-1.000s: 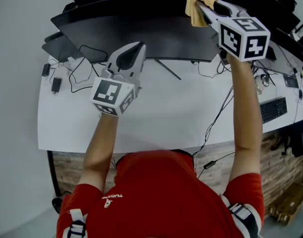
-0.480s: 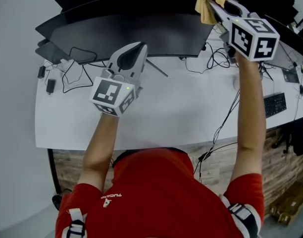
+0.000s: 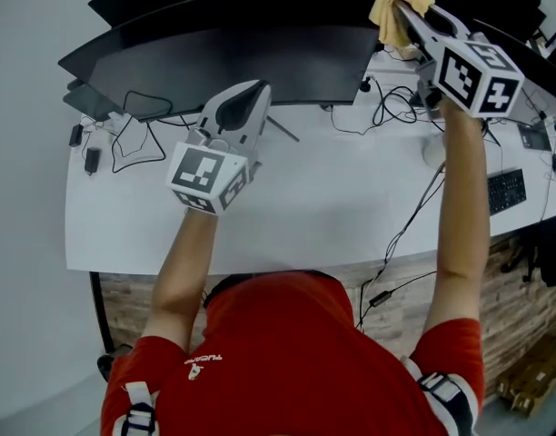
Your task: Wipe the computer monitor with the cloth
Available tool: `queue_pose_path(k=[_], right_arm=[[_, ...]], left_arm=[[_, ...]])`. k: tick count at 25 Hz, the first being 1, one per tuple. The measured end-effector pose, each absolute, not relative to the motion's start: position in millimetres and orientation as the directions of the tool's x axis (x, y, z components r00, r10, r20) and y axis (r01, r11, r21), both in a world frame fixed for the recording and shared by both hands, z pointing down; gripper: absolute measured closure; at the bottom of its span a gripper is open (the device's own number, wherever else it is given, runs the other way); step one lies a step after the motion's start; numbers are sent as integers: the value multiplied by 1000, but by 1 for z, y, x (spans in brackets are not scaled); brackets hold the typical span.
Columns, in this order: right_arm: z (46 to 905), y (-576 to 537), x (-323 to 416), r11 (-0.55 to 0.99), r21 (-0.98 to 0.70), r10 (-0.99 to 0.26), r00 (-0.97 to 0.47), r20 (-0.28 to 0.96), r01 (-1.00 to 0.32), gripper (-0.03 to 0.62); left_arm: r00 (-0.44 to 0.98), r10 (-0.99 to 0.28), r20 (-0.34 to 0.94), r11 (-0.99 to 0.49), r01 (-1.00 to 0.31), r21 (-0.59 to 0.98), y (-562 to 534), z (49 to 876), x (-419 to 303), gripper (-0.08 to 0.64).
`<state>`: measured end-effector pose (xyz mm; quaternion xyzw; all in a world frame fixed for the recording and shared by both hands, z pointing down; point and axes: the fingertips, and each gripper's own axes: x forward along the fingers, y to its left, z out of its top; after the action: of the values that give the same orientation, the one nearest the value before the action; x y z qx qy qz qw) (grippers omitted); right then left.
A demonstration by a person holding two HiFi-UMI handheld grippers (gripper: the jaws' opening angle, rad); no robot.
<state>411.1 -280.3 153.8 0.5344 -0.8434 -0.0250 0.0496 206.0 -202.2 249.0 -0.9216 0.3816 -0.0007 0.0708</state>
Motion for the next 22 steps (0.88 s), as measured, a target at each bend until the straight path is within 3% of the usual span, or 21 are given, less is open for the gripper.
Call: queue_pose_path(k=[22], right_arm=[[206,-283,424,413,2,-907,-411,88,-911,518]], left_arm=[[709,-705,-8,-703,-700,-128,-206,271,204,551]])
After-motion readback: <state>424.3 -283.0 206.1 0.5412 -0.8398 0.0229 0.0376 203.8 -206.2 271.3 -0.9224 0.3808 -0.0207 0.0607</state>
